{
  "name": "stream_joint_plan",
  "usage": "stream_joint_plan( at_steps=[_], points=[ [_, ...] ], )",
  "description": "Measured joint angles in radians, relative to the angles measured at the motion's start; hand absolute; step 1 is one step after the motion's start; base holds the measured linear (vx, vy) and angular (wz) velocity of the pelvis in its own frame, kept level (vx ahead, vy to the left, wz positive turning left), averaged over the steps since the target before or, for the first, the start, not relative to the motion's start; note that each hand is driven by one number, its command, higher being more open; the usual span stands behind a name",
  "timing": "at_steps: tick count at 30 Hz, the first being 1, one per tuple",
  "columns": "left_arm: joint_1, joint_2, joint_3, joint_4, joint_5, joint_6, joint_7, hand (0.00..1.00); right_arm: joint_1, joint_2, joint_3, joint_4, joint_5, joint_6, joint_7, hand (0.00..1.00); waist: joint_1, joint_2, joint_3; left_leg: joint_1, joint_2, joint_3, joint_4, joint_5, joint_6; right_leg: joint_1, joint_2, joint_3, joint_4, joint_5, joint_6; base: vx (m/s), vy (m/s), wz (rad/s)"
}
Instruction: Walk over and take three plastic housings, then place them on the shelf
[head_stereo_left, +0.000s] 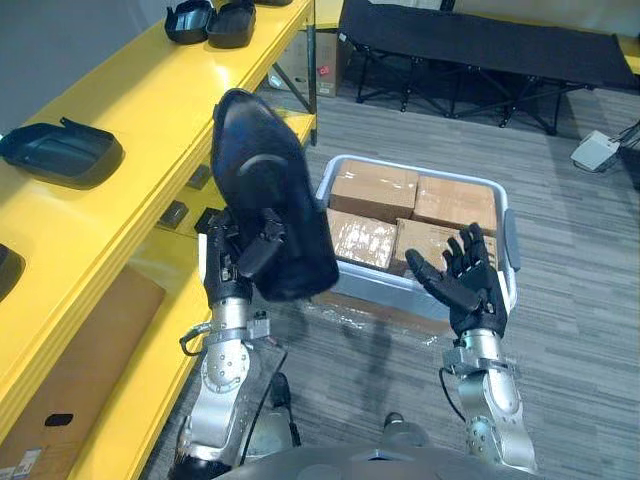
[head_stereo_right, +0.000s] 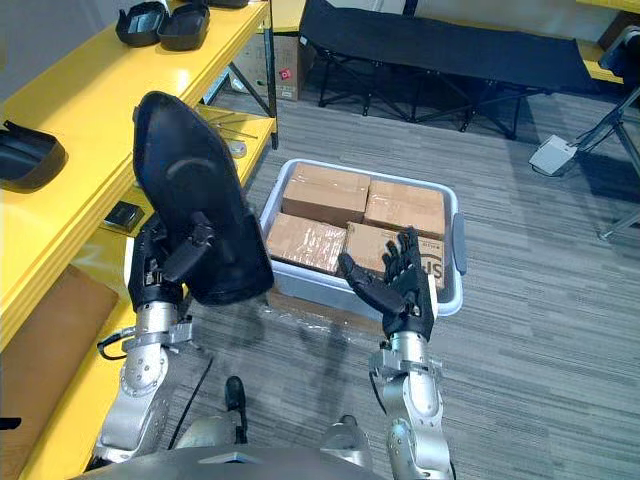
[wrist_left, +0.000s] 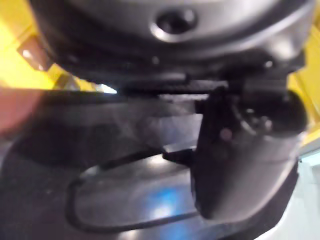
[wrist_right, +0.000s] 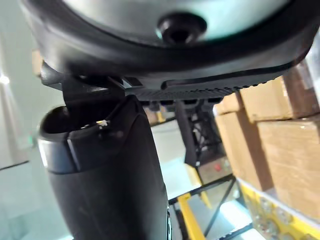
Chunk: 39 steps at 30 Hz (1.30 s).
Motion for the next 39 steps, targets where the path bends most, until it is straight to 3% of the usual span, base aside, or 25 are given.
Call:
stream_joint_plan(
  at_steps=[5,10,14,19,22,29,39],
  points=[
    [0.025,-0.001,0.036,-0.041,-0.143,-0.044,-0.103,0.00,-0.005,-0.002,0.019,0.006,0.012,0.000,0.066,1.00,0.002,0.010,-0.012,0.000,0.000,-0.010,0.000,-0.001,-0.001,0.001,0.001,-0.015,-0.002,-0.003,-0.003,-0.02,-0.005,0.04],
    [0.066,-0.002,0.075,-0.117,-0.144,-0.064,-0.111,0.00,-0.067,-0.011,0.132,0.031,0.006,0.009,0.096,1.00,0.019,0.014,-0.043,-0.018,-0.005,-0.057,0.000,0.009,-0.004,0.013,0.004,-0.063,-0.006,-0.005,-0.005,-0.01,-0.014,0.26],
    [0.105,-0.010,0.150,-0.181,-0.189,-0.066,-0.139,0.00,-0.159,-0.028,0.217,0.072,-0.100,0.047,0.067,1.00,0.070,0.015,-0.053,-0.039,-0.014,-0.136,0.000,0.024,-0.006,0.052,0.016,-0.145,-0.019,-0.009,-0.010,-0.03,-0.033,0.53],
    [0.187,-0.043,0.310,-0.225,-0.302,-0.093,-0.197,0.00,-0.255,-0.077,0.196,0.098,-0.120,0.048,0.063,1.00,0.141,0.007,-0.058,-0.054,-0.027,-0.192,0.000,0.031,-0.004,0.077,0.021,-0.208,-0.018,-0.023,-0.016,-0.04,-0.030,0.43],
    [0.225,-0.058,0.370,-0.225,-0.332,-0.104,-0.212,0.00,-0.295,-0.090,0.176,0.097,-0.118,0.048,0.063,1.00,0.154,0.003,-0.061,-0.060,-0.032,-0.202,0.000,0.035,-0.005,0.085,0.020,-0.228,-0.019,-0.031,-0.016,-0.04,-0.009,0.24],
    [0.258,-0.082,0.356,-0.258,-0.339,-0.104,-0.321,0.00,-0.304,-0.065,0.198,0.097,-0.105,0.054,0.095,1.00,0.168,-0.001,-0.064,-0.067,-0.030,-0.200,0.000,0.035,-0.005,0.081,0.021,-0.233,-0.018,-0.032,-0.015,-0.03,-0.009,0.04],
    [0.271,-0.085,0.307,-0.263,-0.302,-0.104,-0.315,0.00,-0.303,-0.055,0.285,0.103,-0.072,0.068,0.158,1.00,0.171,0.006,-0.068,-0.073,-0.024,-0.203,0.000,0.039,-0.008,0.080,0.030,-0.237,-0.017,-0.039,-0.018,0.00,-0.024,0.02]
  ],
)
